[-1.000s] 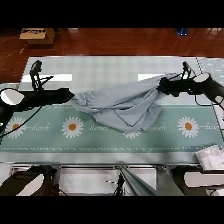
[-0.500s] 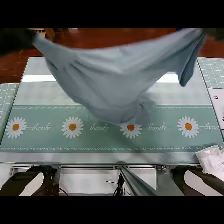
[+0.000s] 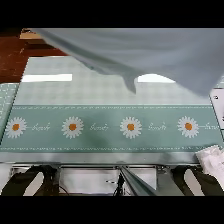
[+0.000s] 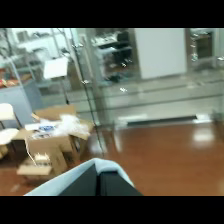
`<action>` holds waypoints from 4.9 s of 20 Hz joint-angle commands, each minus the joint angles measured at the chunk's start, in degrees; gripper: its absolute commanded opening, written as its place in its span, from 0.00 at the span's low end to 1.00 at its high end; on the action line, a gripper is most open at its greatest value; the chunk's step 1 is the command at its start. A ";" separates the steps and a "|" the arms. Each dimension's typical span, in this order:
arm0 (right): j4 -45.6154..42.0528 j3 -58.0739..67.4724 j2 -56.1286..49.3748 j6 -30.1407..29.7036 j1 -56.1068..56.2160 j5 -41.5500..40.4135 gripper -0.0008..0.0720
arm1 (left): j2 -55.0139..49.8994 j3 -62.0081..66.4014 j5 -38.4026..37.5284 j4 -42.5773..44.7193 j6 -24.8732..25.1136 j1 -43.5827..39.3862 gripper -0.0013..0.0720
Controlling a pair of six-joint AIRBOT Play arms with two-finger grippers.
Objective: Fold the shirts.
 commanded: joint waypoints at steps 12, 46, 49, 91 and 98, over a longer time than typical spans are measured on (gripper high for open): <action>-11.58 -10.36 -1.99 1.18 0.59 41.44 0.04 | 5.07 -15.45 -34.84 16.09 -6.32 5.81 0.04; -13.81 -12.26 -47.45 -16.39 -10.99 15.32 0.55 | -30.67 -43.06 -32.76 1.14 -6.84 4.70 0.58; -12.02 -17.33 -45.77 -14.95 -15.61 16.26 0.61 | -19.45 -63.69 -29.90 -4.52 -6.56 4.66 0.58; -1.46 -38.82 -56.81 -16.28 -12.63 1.97 0.68 | -26.21 -92.91 9.38 -36.98 2.36 -22.08 0.05; 7.32 -31.06 -52.17 -24.24 -7.41 7.48 0.05 | -17.70 -81.48 9.42 -36.98 10.36 -19.23 0.05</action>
